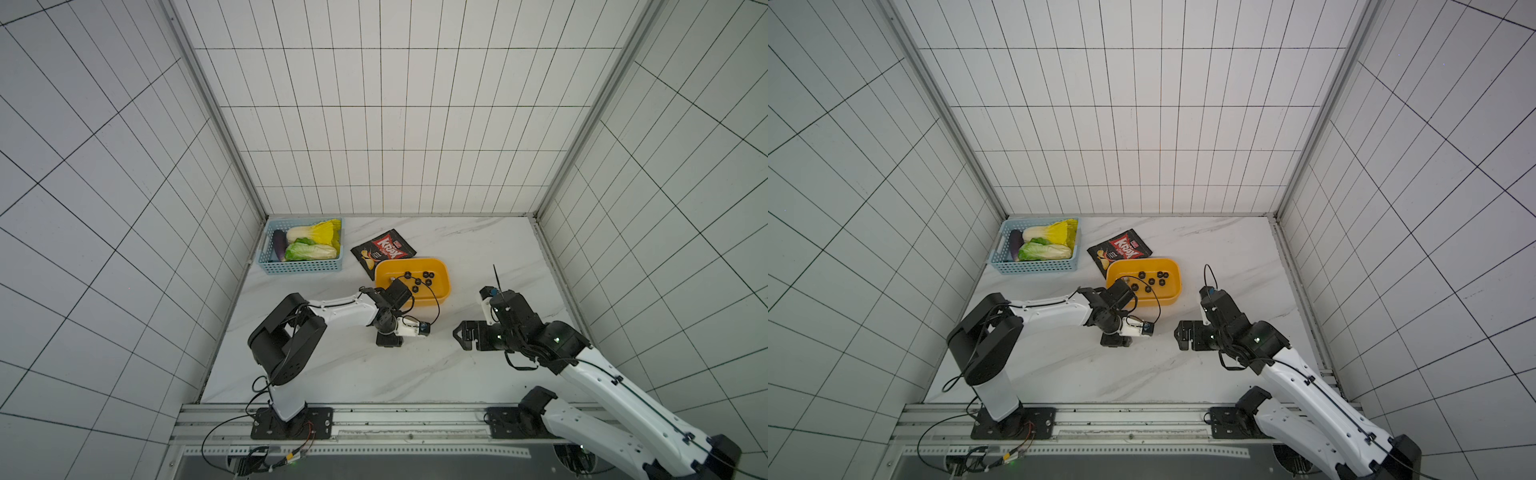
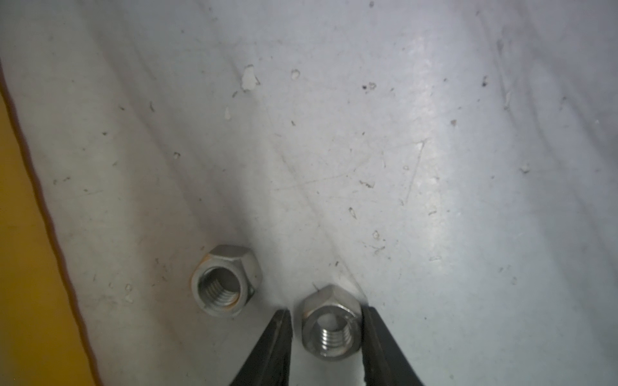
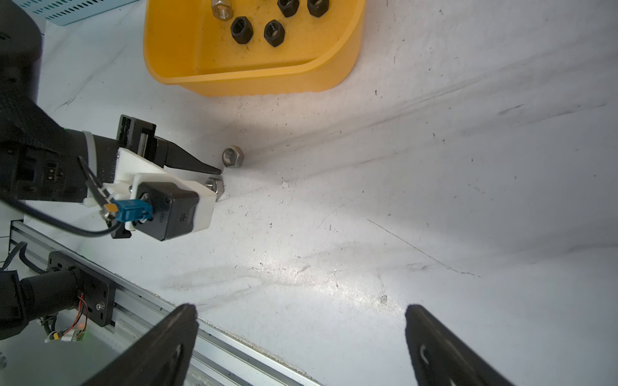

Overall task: Put the nuts on the desktop into the storage box
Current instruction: Pick up the nut from the center of the board, then place the nut in the storage box.

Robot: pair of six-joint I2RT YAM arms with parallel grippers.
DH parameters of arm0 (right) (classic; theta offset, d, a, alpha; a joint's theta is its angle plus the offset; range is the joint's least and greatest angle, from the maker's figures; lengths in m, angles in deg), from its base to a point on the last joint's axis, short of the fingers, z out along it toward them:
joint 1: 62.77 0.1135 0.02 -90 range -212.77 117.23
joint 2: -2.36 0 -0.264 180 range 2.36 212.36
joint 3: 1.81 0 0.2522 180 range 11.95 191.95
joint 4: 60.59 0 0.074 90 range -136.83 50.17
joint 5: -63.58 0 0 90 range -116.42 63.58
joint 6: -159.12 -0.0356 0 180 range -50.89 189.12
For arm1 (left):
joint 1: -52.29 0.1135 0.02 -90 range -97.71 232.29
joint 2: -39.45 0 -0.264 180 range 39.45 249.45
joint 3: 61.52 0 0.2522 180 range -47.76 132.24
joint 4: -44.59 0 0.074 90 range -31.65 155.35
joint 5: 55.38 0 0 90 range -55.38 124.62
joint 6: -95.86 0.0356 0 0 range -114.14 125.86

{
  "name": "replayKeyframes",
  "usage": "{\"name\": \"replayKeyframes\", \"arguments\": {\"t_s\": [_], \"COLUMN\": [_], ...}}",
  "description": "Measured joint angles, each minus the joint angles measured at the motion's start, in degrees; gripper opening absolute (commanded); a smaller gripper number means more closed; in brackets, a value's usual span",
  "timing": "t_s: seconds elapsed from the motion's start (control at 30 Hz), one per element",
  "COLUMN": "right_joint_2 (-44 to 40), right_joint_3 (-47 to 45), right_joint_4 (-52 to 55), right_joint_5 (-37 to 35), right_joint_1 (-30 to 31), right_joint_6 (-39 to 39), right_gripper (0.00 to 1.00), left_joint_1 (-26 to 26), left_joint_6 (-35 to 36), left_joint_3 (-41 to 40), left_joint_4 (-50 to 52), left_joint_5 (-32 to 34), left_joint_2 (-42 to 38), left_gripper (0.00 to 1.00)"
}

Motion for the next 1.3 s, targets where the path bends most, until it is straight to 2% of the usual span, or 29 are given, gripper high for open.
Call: {"name": "replayKeyframes", "arguments": {"t_s": [0.17, 0.43, 0.67, 0.93, 1.1, 1.3], "right_joint_2": [0.0, 0.0, 0.0, 0.7, 4.0, 10.2], "right_joint_3": [0.0, 0.0, 0.0, 0.0, 0.0, 0.1], "right_joint_4": [0.0, 0.0, -0.7, -7.4, -14.2, -17.2], "right_joint_5": [0.0, 0.0, 0.0, -1.6, -5.2, -9.4], "right_joint_1": [0.0, 0.0, 0.0, 0.0, 0.2, 0.3], "right_joint_6": [0.0, 0.0, 0.0, 0.0, 0.0, -0.4], "right_gripper": [0.99, 0.99, 0.99, 1.00, 1.00, 1.00], "left_joint_1": [-1.4, 0.1, 5.5, 8.9, 10.5, 11.9], "left_joint_6": [-0.4, -0.5, -2.0, -3.4, -4.4, -6.1], "left_joint_3": [-0.5, 0.8, 9.4, 19.4, 25.4, 31.3], "left_joint_4": [-1.7, 2.1, 9.4, 11.4, 10.4, 7.8], "left_joint_5": [0.6, 0.5, -3.0, -5.4, -5.2, -2.4], "left_joint_2": [-0.3, -0.6, -3.7, -5.5, -1.0, 9.6], "left_gripper": [0.24, 0.21, 0.21, 0.22, 0.21, 0.22]}}
